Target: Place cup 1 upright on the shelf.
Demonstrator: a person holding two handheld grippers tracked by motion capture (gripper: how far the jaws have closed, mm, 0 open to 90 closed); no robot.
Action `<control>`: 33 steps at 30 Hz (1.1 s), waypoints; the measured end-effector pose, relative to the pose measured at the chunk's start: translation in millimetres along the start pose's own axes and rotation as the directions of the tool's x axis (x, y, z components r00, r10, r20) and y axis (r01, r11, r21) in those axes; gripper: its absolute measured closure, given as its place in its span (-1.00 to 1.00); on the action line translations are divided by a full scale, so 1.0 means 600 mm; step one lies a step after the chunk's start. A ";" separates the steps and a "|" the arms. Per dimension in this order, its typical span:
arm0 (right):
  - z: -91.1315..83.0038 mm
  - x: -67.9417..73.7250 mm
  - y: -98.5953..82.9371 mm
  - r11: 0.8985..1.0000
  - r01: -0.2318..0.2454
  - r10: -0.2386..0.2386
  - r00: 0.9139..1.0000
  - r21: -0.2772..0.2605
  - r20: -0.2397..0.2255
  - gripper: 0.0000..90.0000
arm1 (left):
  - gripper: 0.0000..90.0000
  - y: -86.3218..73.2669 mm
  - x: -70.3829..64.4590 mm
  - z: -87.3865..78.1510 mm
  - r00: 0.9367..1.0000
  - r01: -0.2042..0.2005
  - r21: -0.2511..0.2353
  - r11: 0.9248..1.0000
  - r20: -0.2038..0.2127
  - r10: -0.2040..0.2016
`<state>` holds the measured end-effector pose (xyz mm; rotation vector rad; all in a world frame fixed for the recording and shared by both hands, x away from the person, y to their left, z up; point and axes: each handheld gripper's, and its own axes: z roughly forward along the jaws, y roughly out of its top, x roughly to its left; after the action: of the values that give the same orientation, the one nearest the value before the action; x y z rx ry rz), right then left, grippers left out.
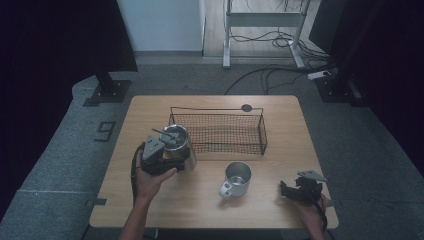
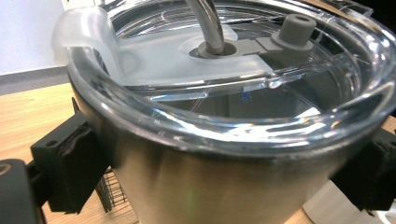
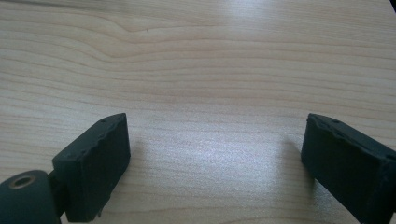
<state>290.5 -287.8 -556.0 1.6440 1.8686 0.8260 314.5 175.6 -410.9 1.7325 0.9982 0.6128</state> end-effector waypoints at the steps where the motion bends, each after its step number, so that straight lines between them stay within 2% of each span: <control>1: 0.000 0.000 0.000 1.000 0.000 0.000 1.000 0.000 0.000 -0.82 | -0.90 0.001 0.000 0.000 1.000 0.001 -0.001 1.000 0.001 -0.001; 17: 0.000 0.000 0.000 1.000 -0.001 0.001 1.000 -0.001 0.001 -0.82 | -0.90 0.016 -0.003 -0.005 1.000 0.001 -0.020 1.000 0.009 -0.001; 33: -0.001 -0.001 -0.001 1.000 -0.004 0.004 1.000 -0.002 0.007 -0.81 | -0.90 0.038 -0.006 0.003 1.000 -0.010 -0.028 1.000 0.029 0.010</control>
<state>289.6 -288.5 -556.0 1.6479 1.8596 0.8234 321.6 168.4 -390.0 1.7177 0.9571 0.6040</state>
